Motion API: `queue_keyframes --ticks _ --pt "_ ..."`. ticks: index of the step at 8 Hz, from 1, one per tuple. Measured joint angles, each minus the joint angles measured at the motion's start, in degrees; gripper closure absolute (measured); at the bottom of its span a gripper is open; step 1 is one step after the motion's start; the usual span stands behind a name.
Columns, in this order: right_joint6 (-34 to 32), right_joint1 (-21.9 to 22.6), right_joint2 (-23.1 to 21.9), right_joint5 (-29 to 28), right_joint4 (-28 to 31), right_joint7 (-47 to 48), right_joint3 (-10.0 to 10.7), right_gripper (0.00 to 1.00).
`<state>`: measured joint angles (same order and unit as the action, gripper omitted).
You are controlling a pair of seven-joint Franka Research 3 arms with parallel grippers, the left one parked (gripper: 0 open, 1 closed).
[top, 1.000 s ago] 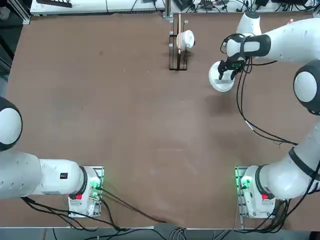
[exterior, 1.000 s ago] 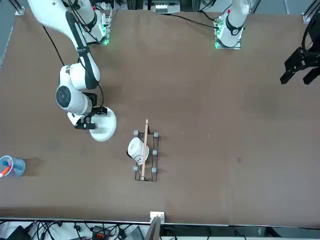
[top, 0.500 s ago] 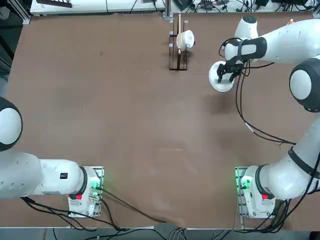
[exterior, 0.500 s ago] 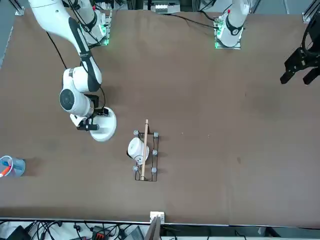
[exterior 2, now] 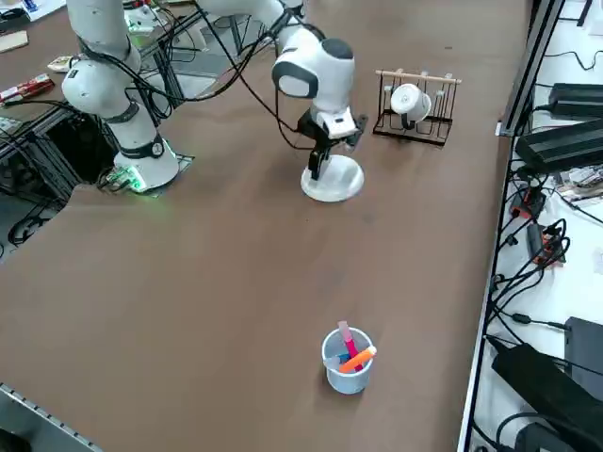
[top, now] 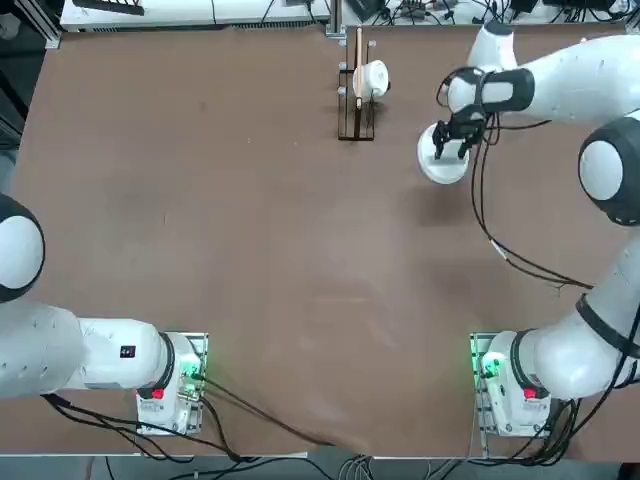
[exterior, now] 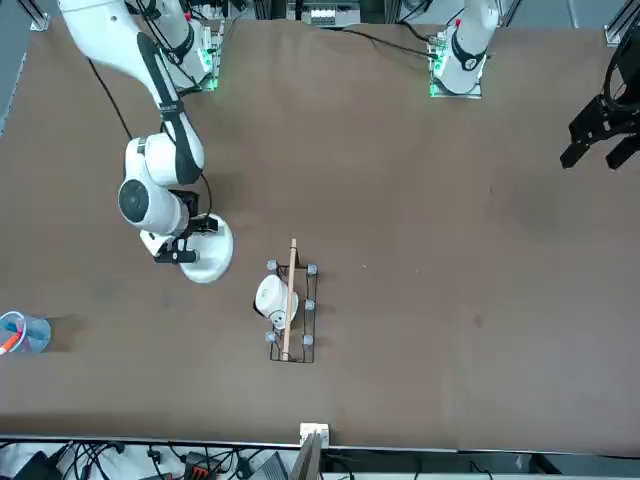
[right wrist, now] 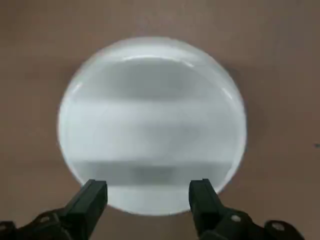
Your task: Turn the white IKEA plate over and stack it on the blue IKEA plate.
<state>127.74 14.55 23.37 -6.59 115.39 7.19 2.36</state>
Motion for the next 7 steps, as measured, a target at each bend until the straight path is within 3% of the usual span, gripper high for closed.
queue_keyframes --ticks 2,5,7 --pt "-8.2 -0.1 -4.6 0.3 -5.5 -0.2 2.3 0.0" --pt "-13.0 -0.3 -14.8 0.6 -8.1 -0.6 5.4 0.0" --pt "-24.6 -0.6 -20.3 0.7 -14.4 -0.7 6.1 0.0"
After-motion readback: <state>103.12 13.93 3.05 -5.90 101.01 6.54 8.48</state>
